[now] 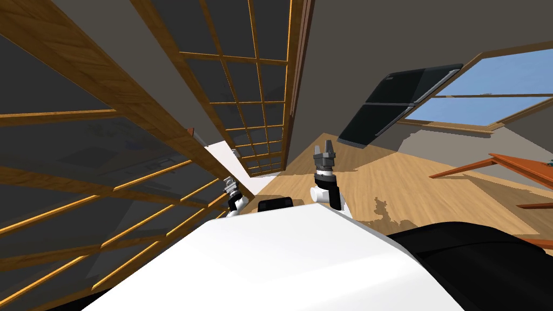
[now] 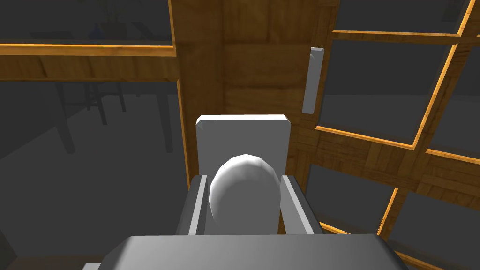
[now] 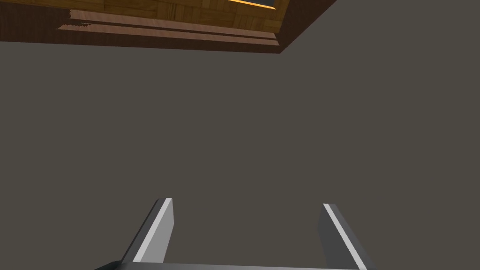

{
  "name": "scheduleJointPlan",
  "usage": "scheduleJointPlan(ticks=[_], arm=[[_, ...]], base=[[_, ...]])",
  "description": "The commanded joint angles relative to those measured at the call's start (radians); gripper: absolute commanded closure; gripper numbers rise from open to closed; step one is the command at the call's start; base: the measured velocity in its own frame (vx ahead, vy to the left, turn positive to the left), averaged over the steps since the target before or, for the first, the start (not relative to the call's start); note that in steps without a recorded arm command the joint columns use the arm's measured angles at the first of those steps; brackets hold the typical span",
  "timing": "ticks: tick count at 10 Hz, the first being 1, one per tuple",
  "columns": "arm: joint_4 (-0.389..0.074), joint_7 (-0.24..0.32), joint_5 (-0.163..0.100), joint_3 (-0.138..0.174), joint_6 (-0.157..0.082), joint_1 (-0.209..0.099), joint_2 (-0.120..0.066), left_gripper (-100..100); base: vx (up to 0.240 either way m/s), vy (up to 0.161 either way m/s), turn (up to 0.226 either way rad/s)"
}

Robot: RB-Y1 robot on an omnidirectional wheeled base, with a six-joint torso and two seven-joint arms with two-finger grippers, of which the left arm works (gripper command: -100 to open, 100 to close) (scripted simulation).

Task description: Push the door open

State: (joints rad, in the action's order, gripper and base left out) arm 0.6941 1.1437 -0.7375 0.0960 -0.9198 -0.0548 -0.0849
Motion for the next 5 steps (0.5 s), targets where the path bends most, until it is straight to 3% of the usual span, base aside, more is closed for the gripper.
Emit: scheduleJointPlan(ticks=[1,5], arm=[[0.001,0.000,0.000,0.000,-0.002,-0.001,0.000,100],[-0.012,-0.025,-0.015,0.062,-0.028,-0.016,-0.002,100]], base=[[0.000,0.000,0.000],[0.132,0.069,-0.012]])
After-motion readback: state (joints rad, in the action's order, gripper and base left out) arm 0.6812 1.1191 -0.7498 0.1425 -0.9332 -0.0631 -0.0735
